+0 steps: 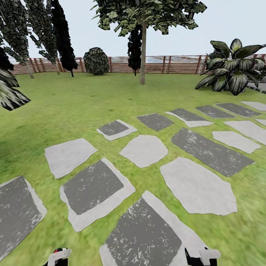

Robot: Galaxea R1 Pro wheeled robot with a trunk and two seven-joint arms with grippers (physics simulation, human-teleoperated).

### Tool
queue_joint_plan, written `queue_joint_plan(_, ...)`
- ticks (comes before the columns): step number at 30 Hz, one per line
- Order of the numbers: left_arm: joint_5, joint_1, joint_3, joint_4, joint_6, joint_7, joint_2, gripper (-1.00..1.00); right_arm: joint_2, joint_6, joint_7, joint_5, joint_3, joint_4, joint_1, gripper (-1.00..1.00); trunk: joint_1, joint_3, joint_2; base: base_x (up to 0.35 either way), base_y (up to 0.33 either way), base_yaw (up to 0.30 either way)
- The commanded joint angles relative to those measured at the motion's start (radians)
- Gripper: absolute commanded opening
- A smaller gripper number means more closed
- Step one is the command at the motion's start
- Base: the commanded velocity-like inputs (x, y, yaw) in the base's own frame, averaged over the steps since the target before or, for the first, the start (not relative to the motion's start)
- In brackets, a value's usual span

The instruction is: In the garden, pick up the pesticide atomizer on the floor and spray pesticide onto both trees until each tree trunk is fully covered.

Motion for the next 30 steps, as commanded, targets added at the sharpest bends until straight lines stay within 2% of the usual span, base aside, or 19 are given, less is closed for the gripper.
queue_joint_plan(1, 0.001, -0.001, 0.003, 0.001, -0.004, -0.003, 0.0, -1.0, 0.0, -0.003, 0.0, 0.0, 0.0, 0.001, -0.001, 1.0, 0.0, -0.001, 0.0, 0.337, 0.0, 0.0)
queue_joint_plan(30, 0.002, 0.0, 0.004, 0.001, -0.004, -0.003, 0.0, -1.0, 0.0, -0.002, 0.0, 0.0, 0.0, 0.001, 0.0, 1.0, 0.0, -0.001, 0.0, 0.337, 0.0, 0.0)
